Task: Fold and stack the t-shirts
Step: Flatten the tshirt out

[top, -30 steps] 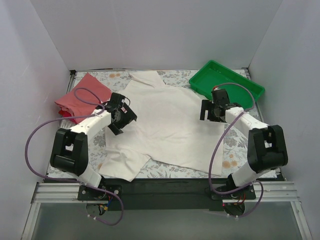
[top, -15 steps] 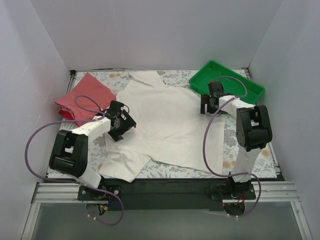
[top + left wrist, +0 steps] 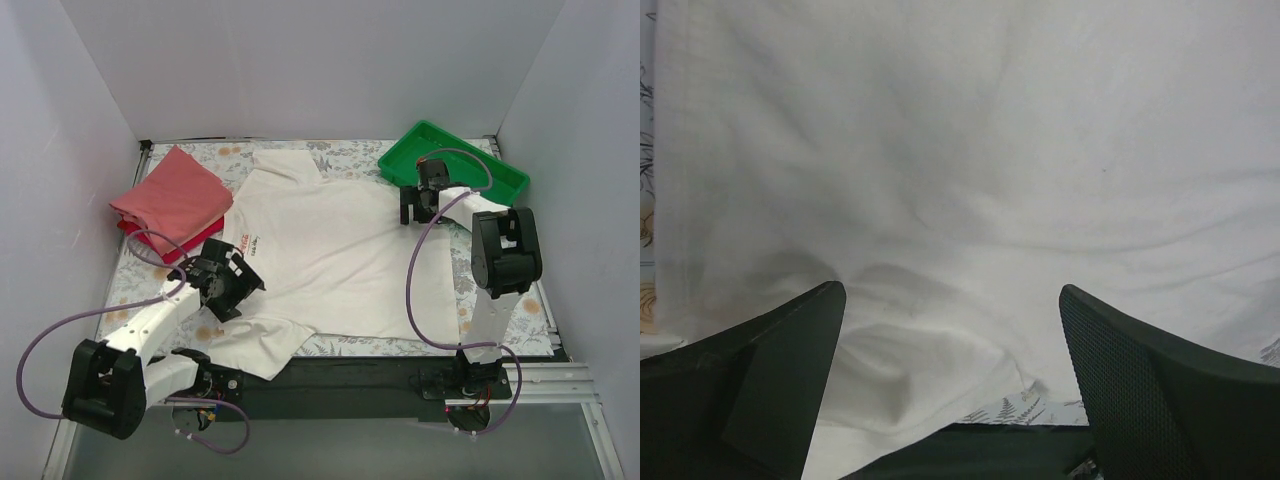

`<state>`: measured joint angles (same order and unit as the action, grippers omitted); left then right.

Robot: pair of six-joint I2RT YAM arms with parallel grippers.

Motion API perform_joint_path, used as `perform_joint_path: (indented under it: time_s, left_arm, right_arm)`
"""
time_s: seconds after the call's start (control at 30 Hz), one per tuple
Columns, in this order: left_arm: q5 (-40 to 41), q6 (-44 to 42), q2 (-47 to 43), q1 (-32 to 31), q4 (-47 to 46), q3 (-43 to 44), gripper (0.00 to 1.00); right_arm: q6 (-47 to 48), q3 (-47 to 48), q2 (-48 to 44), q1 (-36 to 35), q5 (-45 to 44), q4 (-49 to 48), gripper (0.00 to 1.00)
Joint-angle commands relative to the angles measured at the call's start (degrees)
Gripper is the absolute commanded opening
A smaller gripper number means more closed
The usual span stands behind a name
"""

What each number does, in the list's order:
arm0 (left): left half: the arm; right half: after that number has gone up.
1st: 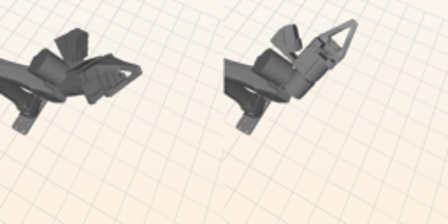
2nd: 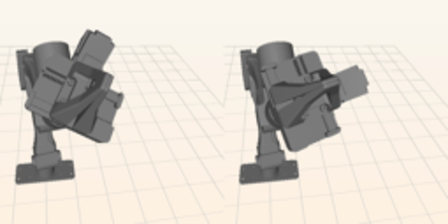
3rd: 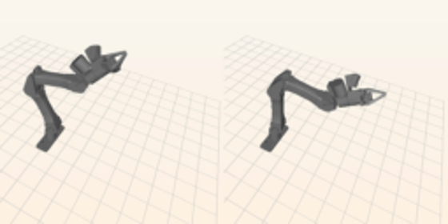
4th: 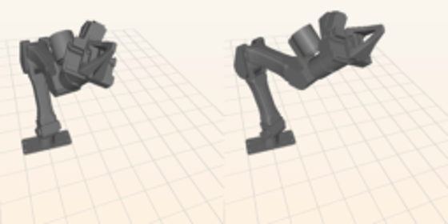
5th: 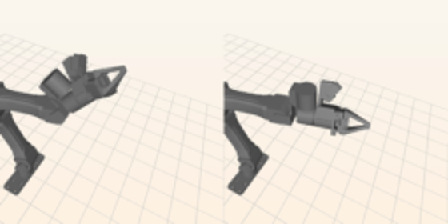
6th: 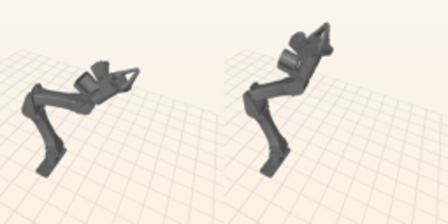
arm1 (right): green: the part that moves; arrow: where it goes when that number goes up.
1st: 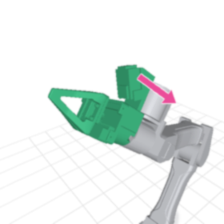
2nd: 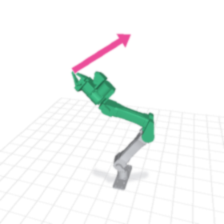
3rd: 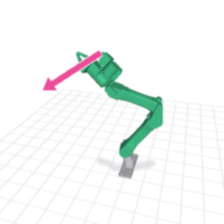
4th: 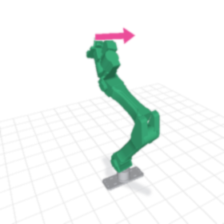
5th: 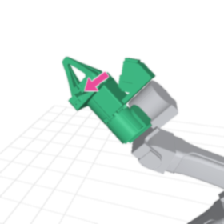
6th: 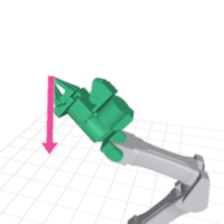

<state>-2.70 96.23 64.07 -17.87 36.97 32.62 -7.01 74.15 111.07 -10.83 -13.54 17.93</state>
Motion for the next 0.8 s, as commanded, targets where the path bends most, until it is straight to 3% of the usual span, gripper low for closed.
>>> perform_joint_path:
  time_s: [0.0,0.13,0.27,0.57,0.77]
  left_arm:
    - [1.82,-0.07,-4.48,-0.15,5.66,2.79,0.88]
    - [2.00,-1.12,-4.93,-0.15,4.00,5.96,0.88]
    - [1.74,-3.58,2.95,-0.15,-0.66,10.79,0.88]
    - [-2.58,-5.43,19.58,-0.15,-11.04,14.75,0.88]
    - [1.99,-5.09,23.99,0.03,-8.94,14.23,0.89]
  right_arm:
    - [1.47,1.43,-3.31,0.37,8.43,0.26,0.98]
    - [1.82,3.28,-3.93,0.37,16.08,0.35,0.98]
    - [1.82,7.05,-1.21,0.28,19.86,0.26,0.98]
    - [2.69,17.51,7.32,-0.68,22.77,0.00,0.98]
    - [3.57,19.36,11.54,-1.74,20.23,-0.09,0.98]
